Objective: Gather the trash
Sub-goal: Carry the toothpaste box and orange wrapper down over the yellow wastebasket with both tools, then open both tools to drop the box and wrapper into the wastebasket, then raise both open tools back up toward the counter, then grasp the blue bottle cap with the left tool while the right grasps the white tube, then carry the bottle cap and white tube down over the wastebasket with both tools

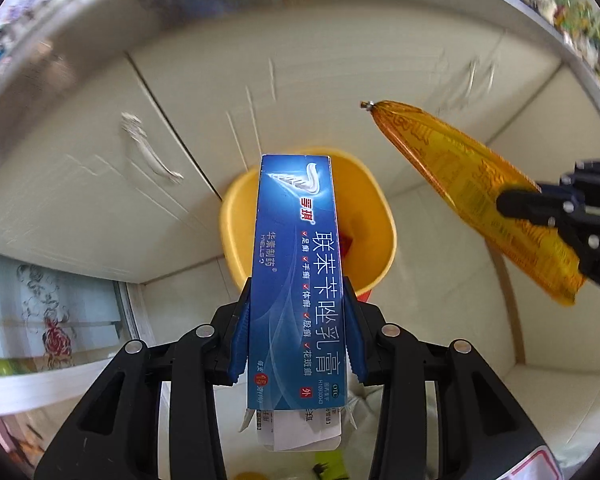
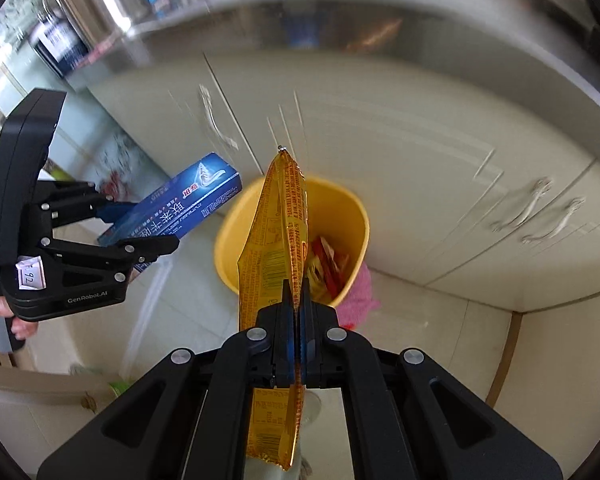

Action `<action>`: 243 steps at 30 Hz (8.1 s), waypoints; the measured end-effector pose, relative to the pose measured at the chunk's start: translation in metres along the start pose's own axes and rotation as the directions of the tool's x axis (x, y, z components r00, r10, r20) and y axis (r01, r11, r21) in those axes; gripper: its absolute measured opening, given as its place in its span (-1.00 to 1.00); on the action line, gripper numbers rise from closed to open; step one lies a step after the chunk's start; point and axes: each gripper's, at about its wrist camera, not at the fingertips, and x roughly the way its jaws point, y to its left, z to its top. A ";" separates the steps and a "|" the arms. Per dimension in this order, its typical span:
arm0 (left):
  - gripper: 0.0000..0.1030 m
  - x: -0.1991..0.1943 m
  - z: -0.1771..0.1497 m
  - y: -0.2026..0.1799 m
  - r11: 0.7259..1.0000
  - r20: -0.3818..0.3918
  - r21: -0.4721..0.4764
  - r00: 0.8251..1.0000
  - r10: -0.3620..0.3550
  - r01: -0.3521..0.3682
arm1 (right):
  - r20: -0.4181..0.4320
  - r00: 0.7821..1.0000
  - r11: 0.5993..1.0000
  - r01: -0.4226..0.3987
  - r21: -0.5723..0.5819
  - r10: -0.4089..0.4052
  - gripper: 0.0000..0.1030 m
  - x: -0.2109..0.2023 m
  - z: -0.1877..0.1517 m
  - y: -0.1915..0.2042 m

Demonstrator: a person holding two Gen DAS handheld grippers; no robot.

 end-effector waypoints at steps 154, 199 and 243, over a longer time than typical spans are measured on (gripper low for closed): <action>0.05 -0.032 0.352 0.072 0.993 0.327 -0.098 0.940 0.096 -0.067 | 0.236 0.937 0.957 0.213 0.199 -0.257 -0.19 0.028 0.403 -0.165; -0.39 -0.052 0.315 0.081 0.997 0.336 -0.047 0.939 0.074 -0.061 | 0.286 0.934 0.958 0.146 0.247 -0.215 -0.22 -0.010 0.366 -0.151; -0.39 -0.141 0.101 0.020 0.991 0.359 -0.116 0.927 0.109 -0.072 | 0.303 0.948 0.992 0.070 0.109 -0.100 -0.22 -0.120 0.095 -0.010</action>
